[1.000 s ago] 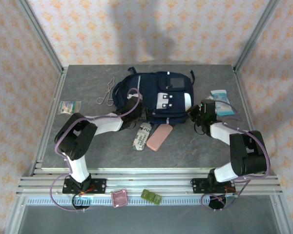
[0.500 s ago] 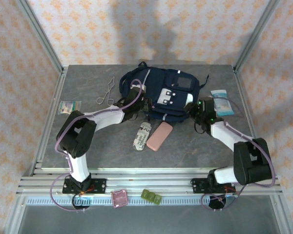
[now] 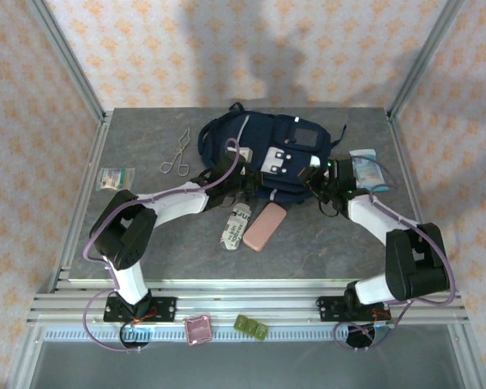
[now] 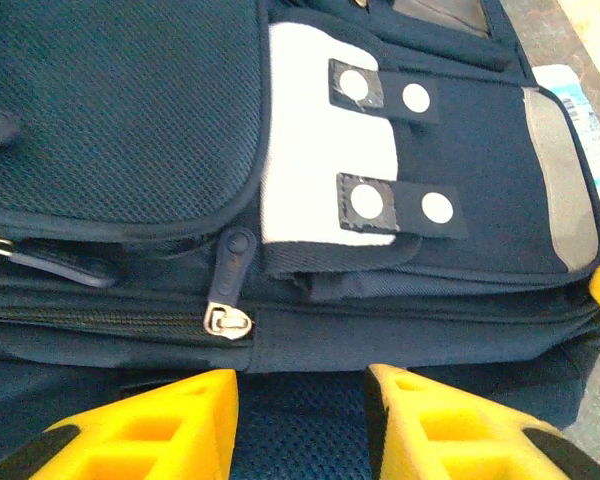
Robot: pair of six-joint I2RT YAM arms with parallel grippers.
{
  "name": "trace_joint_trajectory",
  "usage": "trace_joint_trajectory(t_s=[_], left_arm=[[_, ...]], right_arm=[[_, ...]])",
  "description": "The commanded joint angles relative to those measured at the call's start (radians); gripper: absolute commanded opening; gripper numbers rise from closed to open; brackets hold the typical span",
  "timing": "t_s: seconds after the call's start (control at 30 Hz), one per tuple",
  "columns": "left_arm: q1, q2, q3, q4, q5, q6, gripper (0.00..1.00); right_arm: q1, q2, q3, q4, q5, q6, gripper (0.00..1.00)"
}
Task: Pack the student bag
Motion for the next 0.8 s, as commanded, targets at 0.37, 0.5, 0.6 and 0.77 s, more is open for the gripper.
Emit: trace_joint_trajectory(t_s=[0.37, 0.5, 0.6, 0.77], left_arm=[[-0.017, 0.071, 0.012, 0.009, 0.023, -0.001, 0.37], [-0.017, 0.085, 0.017, 0.008, 0.022, -0.003, 0.37], [-0.017, 0.093, 0.024, 0.010, 0.029, -0.002, 0.37], [-0.018, 0.103, 0.042, 0.000, 0.037, -0.001, 0.36]], right_arm=[[-0.026, 0.120, -0.004, 0.050, 0.004, 0.076, 0.38], [-0.026, 0.055, -0.073, 0.072, 0.019, 0.100, 0.38], [-0.026, 0.036, -0.102, 0.072, 0.034, 0.098, 0.38], [-0.025, 0.079, -0.098, 0.109, 0.027, 0.099, 0.37]])
